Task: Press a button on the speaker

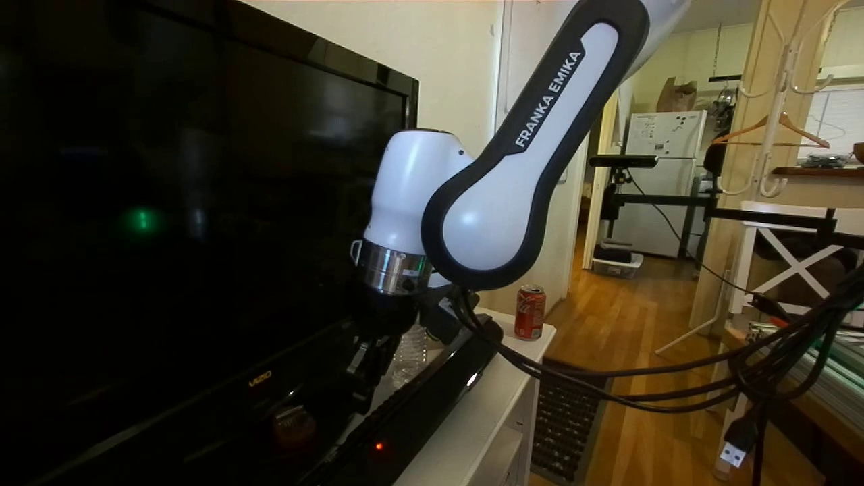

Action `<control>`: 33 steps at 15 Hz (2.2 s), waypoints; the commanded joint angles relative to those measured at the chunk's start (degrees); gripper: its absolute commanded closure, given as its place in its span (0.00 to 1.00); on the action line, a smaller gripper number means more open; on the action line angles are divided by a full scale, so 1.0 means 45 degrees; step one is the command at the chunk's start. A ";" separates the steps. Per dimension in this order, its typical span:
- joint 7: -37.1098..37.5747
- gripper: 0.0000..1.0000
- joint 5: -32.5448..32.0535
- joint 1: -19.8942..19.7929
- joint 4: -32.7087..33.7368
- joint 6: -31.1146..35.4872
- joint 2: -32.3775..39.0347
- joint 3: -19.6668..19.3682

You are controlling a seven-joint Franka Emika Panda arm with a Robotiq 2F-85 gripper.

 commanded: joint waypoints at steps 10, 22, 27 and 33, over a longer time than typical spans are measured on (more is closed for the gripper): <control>-0.0312 1.00 0.0156 -0.0119 0.0431 -0.0416 0.0573 0.0257; -0.0138 1.00 -0.0003 0.0211 0.0338 -0.0094 -0.0067 -0.0148; 0.0057 1.00 0.0028 0.0396 0.0218 -0.0322 -0.0471 -0.0239; 0.0120 1.00 -0.0013 0.0489 0.0182 -0.0443 -0.0506 -0.0384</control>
